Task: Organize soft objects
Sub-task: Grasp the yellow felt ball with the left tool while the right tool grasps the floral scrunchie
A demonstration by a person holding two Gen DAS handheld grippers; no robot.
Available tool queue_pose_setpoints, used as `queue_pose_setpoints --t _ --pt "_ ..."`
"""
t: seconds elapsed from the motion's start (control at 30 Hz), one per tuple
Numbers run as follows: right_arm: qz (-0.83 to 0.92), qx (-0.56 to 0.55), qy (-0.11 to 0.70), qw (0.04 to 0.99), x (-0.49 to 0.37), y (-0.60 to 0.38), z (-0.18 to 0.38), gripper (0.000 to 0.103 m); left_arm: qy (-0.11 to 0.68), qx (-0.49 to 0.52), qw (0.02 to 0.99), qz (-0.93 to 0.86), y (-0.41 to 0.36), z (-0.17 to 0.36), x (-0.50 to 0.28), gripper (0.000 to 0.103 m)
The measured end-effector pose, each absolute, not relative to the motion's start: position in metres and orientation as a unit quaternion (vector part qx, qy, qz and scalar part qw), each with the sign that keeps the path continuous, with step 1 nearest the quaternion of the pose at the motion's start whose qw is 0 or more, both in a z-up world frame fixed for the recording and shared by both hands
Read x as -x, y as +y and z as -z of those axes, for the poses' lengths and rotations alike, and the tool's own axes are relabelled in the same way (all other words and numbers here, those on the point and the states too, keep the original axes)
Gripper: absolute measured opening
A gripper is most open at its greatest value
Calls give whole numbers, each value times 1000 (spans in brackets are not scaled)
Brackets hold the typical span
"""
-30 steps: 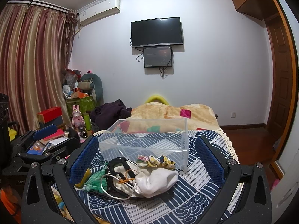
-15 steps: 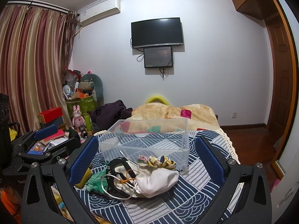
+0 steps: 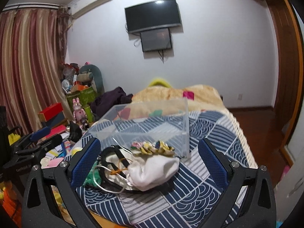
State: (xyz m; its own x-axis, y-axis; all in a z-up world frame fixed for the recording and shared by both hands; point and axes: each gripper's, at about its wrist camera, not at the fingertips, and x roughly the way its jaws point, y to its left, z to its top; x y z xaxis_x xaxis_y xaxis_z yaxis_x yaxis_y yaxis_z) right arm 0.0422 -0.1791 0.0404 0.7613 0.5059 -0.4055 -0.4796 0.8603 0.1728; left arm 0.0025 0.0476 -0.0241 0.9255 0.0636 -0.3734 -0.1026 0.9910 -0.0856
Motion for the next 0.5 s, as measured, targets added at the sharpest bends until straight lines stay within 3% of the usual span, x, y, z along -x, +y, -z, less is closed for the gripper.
queue_pose_setpoints --t 0.1,0.37,0.5 --pt "-263 -36 246 932 -53 -181 -32 91 209 66 974 -54 65 37 -12 80" --pt "-262 -32 290 920 -85 -166 -14 80 271 85 956 -78 98 81 -44 75" --pt "-272 -46 324 905 -102 -158 -1 77 299 96 946 -80 107 99 -54 63"
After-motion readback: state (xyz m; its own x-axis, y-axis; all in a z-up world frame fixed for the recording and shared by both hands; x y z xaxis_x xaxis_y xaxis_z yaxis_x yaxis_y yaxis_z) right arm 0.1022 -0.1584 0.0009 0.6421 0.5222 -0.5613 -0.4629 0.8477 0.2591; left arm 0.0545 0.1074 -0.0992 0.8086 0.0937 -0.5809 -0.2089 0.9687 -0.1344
